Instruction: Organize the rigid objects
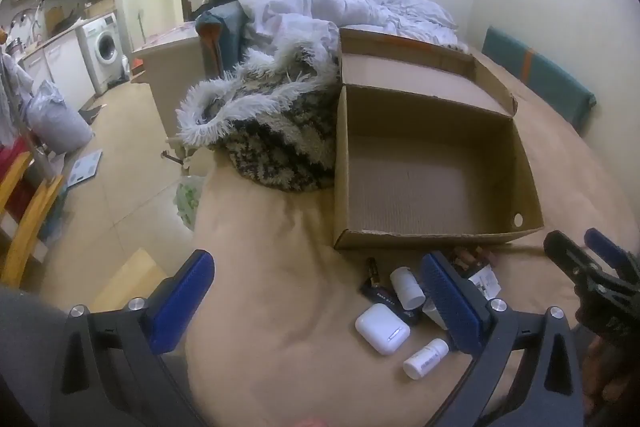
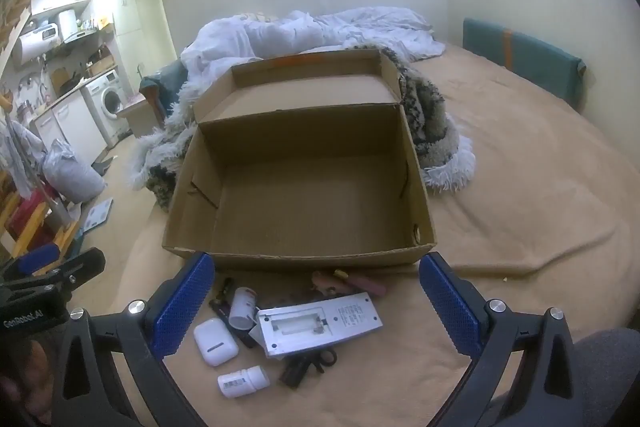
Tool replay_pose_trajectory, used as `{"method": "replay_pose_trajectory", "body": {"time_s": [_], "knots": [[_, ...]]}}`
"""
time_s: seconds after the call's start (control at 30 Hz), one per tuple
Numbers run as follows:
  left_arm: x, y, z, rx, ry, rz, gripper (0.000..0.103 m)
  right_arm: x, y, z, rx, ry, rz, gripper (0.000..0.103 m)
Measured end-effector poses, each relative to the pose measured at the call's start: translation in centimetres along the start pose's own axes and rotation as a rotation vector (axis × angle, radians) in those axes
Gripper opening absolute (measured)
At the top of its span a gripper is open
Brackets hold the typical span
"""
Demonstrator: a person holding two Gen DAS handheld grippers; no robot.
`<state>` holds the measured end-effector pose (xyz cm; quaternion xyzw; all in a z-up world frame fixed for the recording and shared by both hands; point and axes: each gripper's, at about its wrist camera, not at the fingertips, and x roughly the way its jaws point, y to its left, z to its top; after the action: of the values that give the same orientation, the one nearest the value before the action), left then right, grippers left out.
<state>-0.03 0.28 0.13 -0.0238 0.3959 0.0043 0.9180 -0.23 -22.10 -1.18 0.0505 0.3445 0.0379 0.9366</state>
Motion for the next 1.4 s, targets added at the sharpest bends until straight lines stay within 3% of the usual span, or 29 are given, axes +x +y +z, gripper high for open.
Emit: {"method": "replay_pose_trajectory", "body": {"time_s": [1.4], "knots": [[-0.26,0.13,0.13,-0.001,-0.006,-0.003,0.103,0.17,0.1,0.02,-0.001,0.005,-0.002,0.103]]}}
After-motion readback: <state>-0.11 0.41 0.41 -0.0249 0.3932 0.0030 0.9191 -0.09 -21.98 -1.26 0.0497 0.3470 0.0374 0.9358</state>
